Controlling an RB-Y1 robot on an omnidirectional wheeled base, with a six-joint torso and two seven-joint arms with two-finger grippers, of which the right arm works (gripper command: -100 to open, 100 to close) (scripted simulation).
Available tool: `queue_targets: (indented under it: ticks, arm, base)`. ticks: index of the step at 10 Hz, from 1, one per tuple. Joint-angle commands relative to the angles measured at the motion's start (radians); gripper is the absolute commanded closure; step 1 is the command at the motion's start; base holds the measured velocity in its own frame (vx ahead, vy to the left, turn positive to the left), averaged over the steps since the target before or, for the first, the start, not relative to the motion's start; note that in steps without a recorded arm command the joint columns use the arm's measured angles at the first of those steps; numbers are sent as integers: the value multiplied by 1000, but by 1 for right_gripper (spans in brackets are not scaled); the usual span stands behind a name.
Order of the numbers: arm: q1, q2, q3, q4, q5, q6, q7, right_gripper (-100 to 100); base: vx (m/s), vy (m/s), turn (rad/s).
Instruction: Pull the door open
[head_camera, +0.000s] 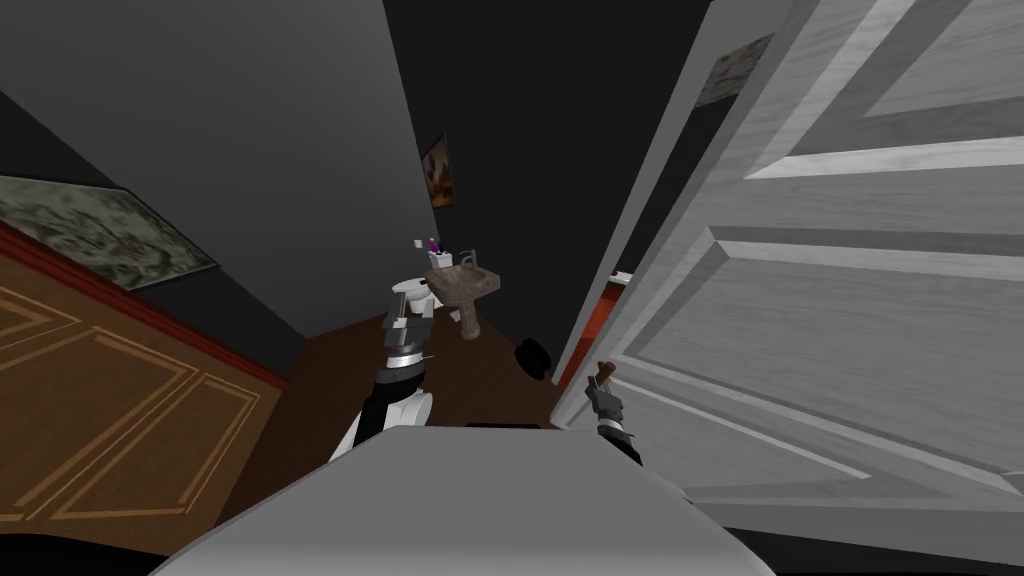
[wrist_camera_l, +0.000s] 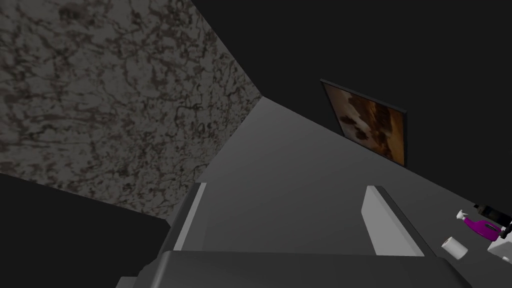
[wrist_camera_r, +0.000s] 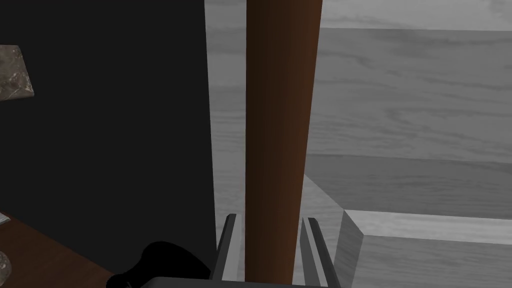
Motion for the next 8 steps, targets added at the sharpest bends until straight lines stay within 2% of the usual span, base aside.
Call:
queue_targets:
  ticks: [1, 4, 7, 8]
  arm:
    - [8, -16, 24, -5, 15, -12, -19, 100]
    - [18, -35, 52, -10, 33, -26, -42, 100]
    - [34, -64, 96, -19, 60, -48, -78, 100]
    - [27, -60, 85, -16, 54, -47, -73, 100]
  base:
    - [-167, -26, 123]
    - [-203, -11, 72]
    - [-274, -15, 94]
    - [-125, 11, 18]
